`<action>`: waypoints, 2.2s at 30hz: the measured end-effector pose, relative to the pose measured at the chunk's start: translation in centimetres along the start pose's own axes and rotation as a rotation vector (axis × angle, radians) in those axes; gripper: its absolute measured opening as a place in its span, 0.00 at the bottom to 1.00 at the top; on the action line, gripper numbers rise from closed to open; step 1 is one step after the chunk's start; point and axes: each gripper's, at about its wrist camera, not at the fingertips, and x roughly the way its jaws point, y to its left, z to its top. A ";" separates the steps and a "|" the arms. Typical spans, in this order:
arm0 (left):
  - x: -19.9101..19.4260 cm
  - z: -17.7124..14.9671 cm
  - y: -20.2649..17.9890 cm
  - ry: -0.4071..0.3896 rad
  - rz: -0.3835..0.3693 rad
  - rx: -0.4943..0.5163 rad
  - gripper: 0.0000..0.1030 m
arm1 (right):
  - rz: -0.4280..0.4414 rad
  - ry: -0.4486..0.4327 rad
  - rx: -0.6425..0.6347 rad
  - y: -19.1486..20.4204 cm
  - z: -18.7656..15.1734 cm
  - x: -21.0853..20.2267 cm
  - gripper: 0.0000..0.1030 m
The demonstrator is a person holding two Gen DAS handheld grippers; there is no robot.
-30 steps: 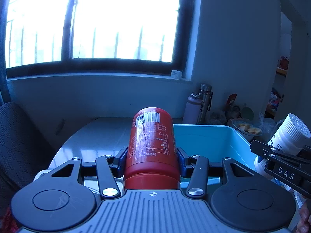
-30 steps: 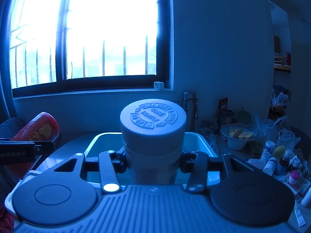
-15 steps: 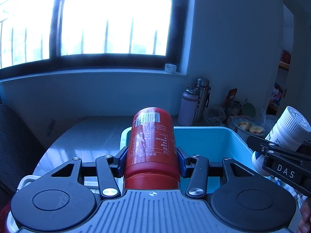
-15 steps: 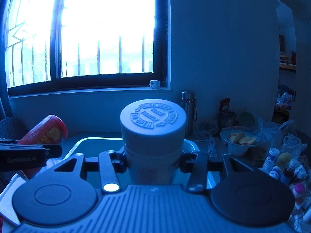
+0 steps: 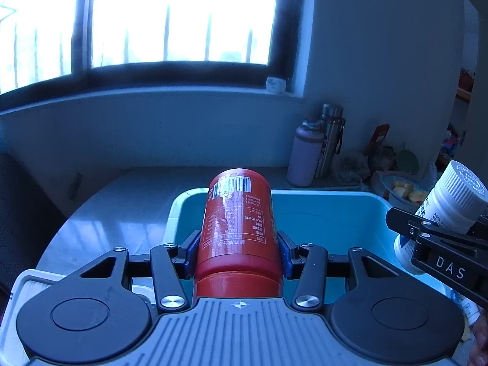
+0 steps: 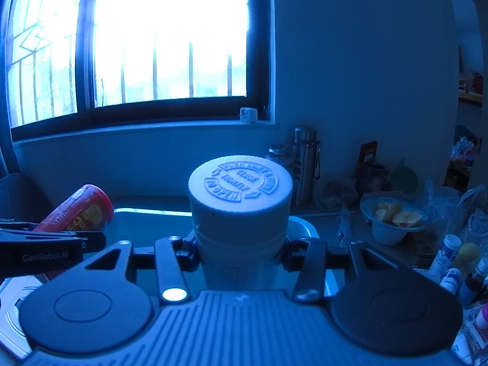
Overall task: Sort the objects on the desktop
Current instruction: 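Carry the red canister and white pill bottle over the teal bin with both tools, then open both tools to drop the canister and pill bottle into the bin, then withdraw both tools from the bin toward the standing red canister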
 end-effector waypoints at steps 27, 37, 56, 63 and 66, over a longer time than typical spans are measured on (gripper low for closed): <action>10.3 0.1 -1.3 0.296 0.067 0.058 0.49 | 0.061 0.257 0.015 -1.6 -0.6 9.0 0.47; 11.2 -0.1 -1.9 0.364 0.089 0.124 0.60 | 0.050 0.332 0.014 -1.6 -0.3 9.7 0.75; 6.7 -0.9 -1.4 0.286 0.148 0.072 0.76 | 0.077 0.256 -0.019 -2.7 -0.1 7.1 0.79; 0.9 -1.0 -0.9 0.216 0.112 0.082 0.76 | 0.032 0.191 -0.025 -3.0 0.6 1.7 0.81; -2.0 -1.4 -0.5 0.194 0.091 0.093 0.77 | -0.012 0.165 0.003 -2.4 0.6 -1.6 0.83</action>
